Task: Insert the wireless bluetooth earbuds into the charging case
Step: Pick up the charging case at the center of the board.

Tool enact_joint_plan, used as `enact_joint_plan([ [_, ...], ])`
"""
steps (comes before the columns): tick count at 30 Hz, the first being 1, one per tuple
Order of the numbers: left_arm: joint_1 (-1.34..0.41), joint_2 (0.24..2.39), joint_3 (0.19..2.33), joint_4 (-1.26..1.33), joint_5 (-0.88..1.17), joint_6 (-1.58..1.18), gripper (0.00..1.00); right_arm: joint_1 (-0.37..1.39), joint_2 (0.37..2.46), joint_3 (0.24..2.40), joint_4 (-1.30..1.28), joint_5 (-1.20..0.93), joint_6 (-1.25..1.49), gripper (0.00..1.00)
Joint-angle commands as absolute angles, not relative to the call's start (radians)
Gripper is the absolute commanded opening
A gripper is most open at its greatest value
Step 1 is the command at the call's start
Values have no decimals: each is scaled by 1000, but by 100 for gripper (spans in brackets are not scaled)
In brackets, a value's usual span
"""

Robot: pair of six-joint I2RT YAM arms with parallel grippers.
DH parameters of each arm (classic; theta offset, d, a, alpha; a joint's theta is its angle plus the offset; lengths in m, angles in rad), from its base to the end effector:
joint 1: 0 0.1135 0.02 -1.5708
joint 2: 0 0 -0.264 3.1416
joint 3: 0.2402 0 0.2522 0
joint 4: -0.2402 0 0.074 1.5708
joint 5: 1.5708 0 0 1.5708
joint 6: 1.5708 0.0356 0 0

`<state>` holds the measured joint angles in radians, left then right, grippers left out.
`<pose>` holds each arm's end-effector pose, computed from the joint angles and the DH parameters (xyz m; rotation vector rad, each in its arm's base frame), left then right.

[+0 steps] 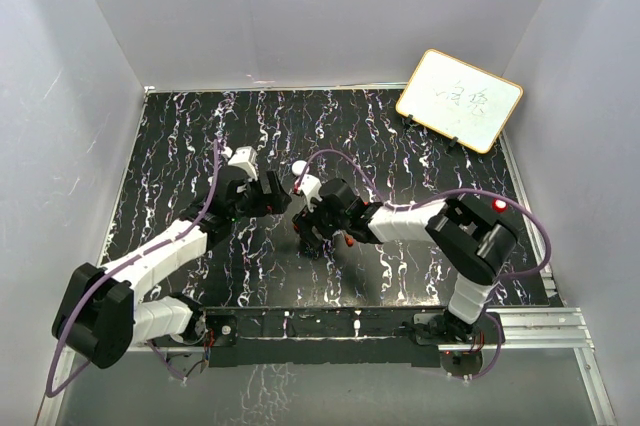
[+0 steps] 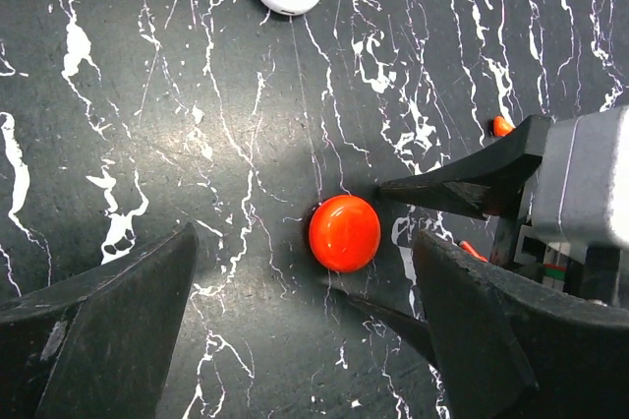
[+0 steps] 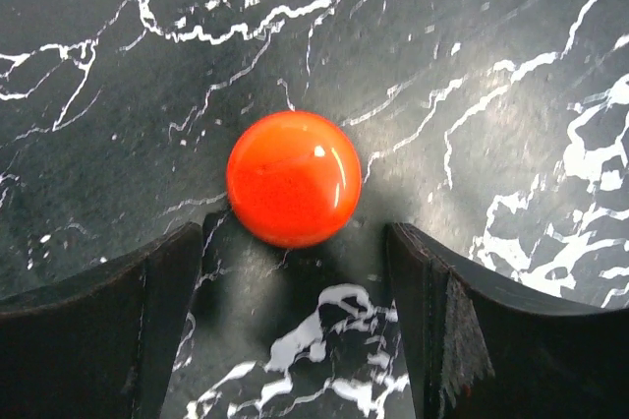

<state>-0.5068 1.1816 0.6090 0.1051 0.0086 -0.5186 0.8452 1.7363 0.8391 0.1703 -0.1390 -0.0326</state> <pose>0.2237 -0.1246 0.2261 -0.0068 2.1011 -0.6421 0.2251 0.2612 0.1473 -1.0683 2.1024 0.5689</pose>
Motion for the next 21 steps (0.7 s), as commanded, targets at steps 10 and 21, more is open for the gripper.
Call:
enact_joint_plan([
  [10, -423, 1143, 573, 94, 123, -550, 88, 864, 1817, 918, 276, -107, -110, 66],
  [21, -411, 1160, 578, 91, 147, -545, 87, 864, 1799, 876, 291, -92, -127, 33],
])
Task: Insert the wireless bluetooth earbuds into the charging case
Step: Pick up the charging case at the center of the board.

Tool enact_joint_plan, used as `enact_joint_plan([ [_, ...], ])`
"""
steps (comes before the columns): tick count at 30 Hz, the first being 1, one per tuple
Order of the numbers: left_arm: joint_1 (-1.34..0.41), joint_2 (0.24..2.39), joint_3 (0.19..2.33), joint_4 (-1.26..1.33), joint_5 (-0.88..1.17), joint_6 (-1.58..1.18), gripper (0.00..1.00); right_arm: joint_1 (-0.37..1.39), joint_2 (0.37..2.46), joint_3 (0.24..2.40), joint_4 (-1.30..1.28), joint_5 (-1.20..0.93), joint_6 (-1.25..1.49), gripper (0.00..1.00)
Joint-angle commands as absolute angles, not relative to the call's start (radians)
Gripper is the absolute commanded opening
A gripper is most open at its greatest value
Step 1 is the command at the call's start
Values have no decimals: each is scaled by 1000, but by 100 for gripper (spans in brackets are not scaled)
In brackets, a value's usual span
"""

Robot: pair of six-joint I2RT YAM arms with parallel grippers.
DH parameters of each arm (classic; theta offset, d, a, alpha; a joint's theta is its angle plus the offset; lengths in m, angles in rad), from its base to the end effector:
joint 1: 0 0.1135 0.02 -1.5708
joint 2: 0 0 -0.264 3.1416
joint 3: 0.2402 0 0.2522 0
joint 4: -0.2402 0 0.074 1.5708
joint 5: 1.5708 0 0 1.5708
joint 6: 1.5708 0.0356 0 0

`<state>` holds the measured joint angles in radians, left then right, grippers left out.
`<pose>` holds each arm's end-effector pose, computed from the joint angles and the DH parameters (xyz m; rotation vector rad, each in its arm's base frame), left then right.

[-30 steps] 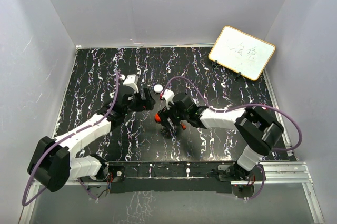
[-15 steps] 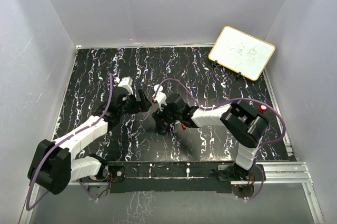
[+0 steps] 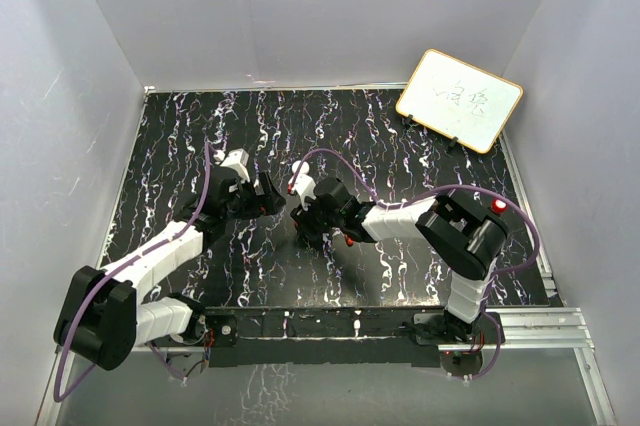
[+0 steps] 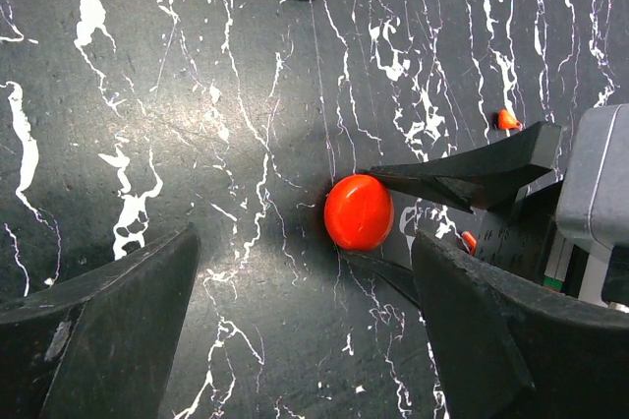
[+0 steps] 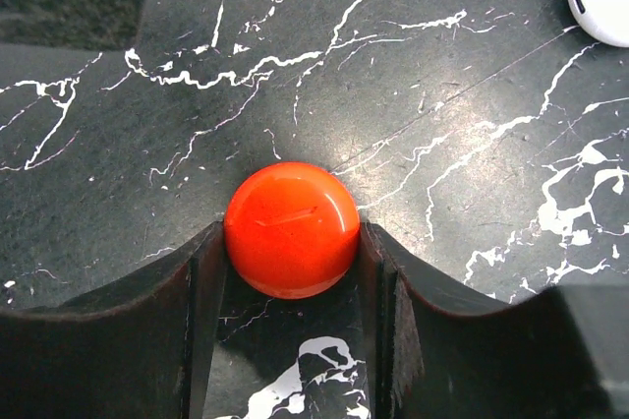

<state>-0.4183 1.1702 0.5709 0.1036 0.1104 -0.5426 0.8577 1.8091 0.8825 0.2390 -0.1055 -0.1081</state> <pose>0.2263 -0.1049 0.2159 -0.0625 2.1387 -0.6940 0.2339 0.2762 0.1408 -1.1216 2.0153 0.5123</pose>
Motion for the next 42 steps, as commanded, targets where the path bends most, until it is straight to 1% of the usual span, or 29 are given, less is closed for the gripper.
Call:
enact_joint_plan([
  [1, -411, 1164, 580, 93, 154, -546, 87, 864, 1795, 871, 299, -93, -131, 31],
  [3, -411, 1176, 589, 92, 170, -547, 87, 864, 1775, 854, 328, -88, -142, 29],
  [5, -409, 1186, 599, 93, 191, -553, 86, 864, 1732, 814, 379, -77, -158, 28],
  [7, -408, 1190, 606, 102, 218, -563, 85, 863, 1672, 779, 432, -63, -176, 21],
  [8, -407, 1190, 608, 112, 235, -571, 83, 863, 1646, 763, 459, -62, -186, 19],
  [12, -404, 1176, 595, 188, 314, -617, 78, 864, 1589, 746, 499, -69, -212, 19],
  [22, -368, 1142, 592, 211, 378, -633, 80, 864, 1542, 759, 505, -79, -209, 16],
  [32, -348, 1108, 535, 348, 472, -720, 79, 863, 1477, 735, 491, -74, -208, 15],
  [36, -348, 1129, 570, 310, 478, -710, 78, 863, 1449, 714, 495, -75, -207, 15],
  [37, -347, 1129, 581, 293, 474, -702, 79, 863, 1446, 713, 496, -79, -204, 15],
  [40, -347, 1114, 585, 287, 455, -699, 91, 863, 1453, 724, 497, -96, -196, 15],
  [42, -347, 1101, 577, 295, 440, -712, 97, 864, 1462, 744, 475, -106, -197, 14],
])
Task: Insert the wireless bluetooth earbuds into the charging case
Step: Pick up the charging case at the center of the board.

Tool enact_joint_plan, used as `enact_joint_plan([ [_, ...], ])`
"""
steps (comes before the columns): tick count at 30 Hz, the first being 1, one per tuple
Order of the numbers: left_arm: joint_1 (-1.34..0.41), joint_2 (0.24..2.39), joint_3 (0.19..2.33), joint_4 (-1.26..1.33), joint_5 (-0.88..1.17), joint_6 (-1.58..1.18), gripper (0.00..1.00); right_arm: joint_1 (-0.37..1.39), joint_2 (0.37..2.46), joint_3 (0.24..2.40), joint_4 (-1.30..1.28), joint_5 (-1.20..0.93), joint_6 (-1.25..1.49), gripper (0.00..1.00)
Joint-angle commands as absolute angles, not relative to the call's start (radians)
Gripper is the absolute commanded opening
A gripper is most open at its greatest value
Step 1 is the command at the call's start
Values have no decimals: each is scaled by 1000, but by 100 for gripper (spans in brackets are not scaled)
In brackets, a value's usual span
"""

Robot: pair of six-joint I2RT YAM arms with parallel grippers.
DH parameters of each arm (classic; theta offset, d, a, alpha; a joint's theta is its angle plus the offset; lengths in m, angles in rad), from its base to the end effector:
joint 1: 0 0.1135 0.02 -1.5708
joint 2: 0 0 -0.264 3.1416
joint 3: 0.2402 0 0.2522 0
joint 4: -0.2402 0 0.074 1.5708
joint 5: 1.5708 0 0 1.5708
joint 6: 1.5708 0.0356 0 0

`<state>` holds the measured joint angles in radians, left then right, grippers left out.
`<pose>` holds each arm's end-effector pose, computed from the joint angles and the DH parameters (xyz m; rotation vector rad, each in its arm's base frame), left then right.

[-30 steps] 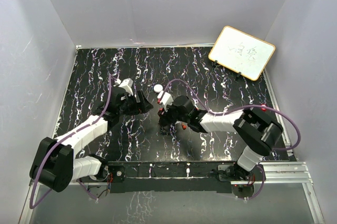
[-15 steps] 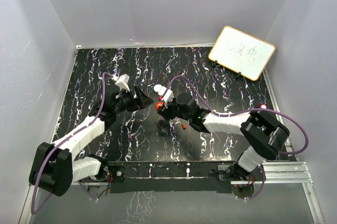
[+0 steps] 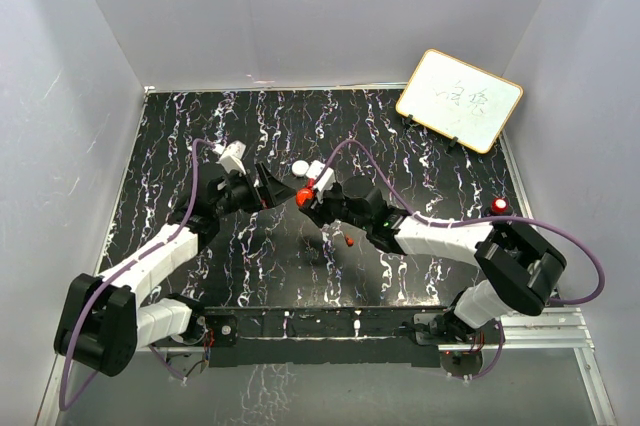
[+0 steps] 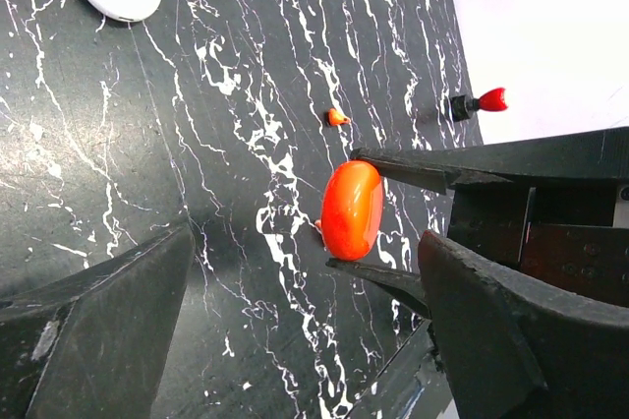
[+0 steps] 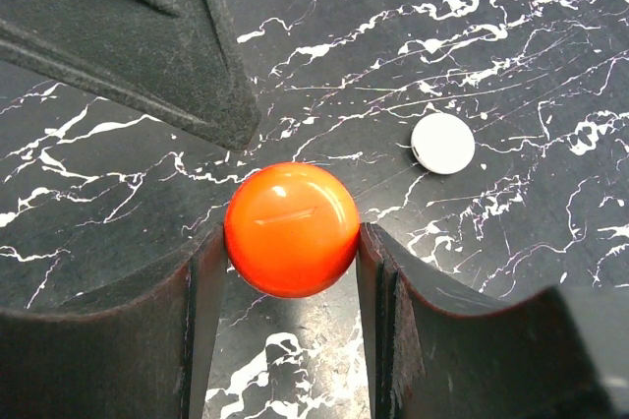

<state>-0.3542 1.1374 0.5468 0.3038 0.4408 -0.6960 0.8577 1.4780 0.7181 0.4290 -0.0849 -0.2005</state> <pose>0.2272 -0.1002 0.2365 -0.0098 1.9881 -1.1151 0.2057 0.2425 0.2155 -1.0270 1.6403 0.5234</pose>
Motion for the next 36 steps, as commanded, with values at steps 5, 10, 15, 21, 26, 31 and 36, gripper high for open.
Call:
enact_joint_plan([
  [5, -347, 1090, 561, 333, 446, -743, 99, 863, 1461, 775, 447, -105, -208, 14],
  [10, -347, 1115, 570, 386, 469, -747, 99, 863, 1450, 789, 428, -96, -216, 14],
  [15, -346, 1171, 606, 432, 520, -741, 99, 863, 1440, 784, 426, -90, -224, 14],
  [21, -346, 1204, 657, 406, 569, -715, 98, 863, 1414, 755, 435, -76, -224, 14],
  [26, -341, 1168, 661, 386, 571, -710, 96, 864, 1414, 743, 447, -86, -220, 13],
  [31, -341, 1191, 667, 423, 624, -726, 94, 863, 1403, 735, 449, -108, -216, 13],
  [36, -341, 1220, 668, 447, 674, -736, 93, 863, 1397, 735, 450, -107, -218, 13],
])
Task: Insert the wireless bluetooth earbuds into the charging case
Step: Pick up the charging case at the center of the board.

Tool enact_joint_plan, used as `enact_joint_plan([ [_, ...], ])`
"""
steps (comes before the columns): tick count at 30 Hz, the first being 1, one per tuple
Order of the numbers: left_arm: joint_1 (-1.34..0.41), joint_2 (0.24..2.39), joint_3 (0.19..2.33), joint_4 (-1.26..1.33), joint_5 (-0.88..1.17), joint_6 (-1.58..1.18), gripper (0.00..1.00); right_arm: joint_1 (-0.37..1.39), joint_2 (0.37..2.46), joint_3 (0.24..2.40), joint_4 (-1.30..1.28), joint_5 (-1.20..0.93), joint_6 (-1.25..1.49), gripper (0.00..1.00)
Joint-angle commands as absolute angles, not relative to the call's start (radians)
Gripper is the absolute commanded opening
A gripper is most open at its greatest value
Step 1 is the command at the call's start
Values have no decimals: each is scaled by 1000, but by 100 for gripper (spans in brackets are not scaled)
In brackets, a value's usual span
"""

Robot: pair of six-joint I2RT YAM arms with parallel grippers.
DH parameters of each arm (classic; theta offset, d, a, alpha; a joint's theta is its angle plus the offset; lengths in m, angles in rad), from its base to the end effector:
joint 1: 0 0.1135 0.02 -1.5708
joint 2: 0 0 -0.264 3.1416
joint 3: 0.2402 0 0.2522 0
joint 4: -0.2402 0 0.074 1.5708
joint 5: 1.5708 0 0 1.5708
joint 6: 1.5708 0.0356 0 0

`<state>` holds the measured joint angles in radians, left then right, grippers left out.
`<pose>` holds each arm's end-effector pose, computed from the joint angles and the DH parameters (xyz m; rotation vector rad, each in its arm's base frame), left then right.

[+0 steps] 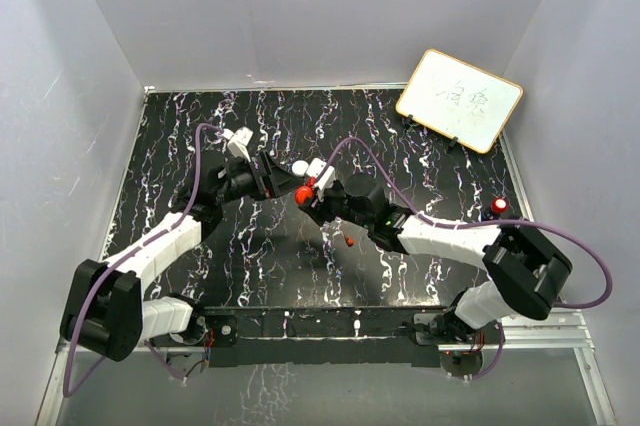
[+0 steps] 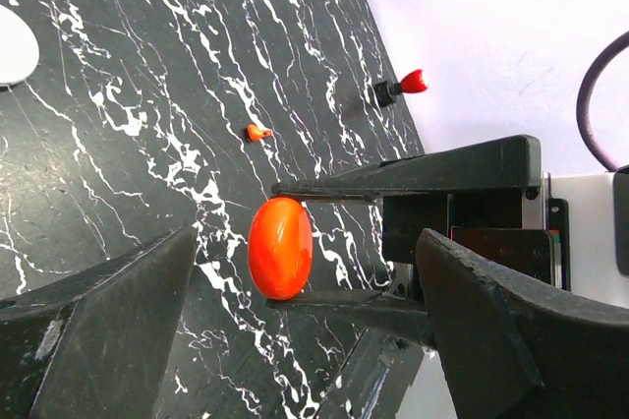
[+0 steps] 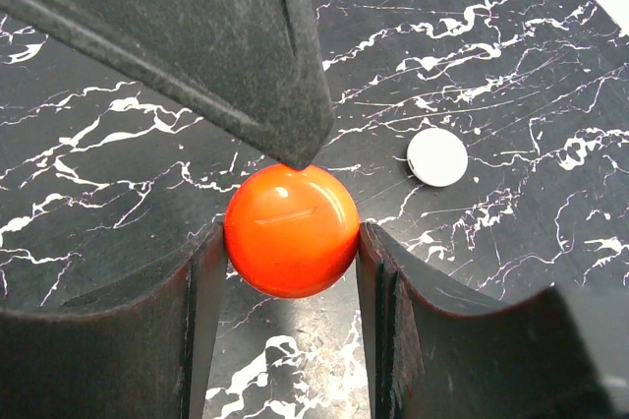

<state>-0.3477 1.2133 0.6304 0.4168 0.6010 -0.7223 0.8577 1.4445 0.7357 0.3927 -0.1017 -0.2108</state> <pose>0.2442 -0.1099 0.2590 0.1309 1.8886 -1.2783 0.2038 0.2412 0.2275 -1.0385 1.6161 0.5350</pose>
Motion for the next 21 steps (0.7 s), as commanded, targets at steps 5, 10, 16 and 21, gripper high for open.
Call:
enact_joint_plan([
  [5, -338, 1208, 650, 380, 637, -709, 94, 863, 1365, 733, 443, -109, -219, 13],
  [10, -330, 1221, 602, 484, 682, -779, 92, 864, 1337, 741, 426, -103, -224, 13],
  [16, -330, 1221, 583, 569, 719, -812, 86, 864, 1342, 754, 420, -113, -221, 13],
  [21, -330, 1229, 573, 594, 750, -825, 78, 864, 1341, 759, 424, -114, -219, 13],
])
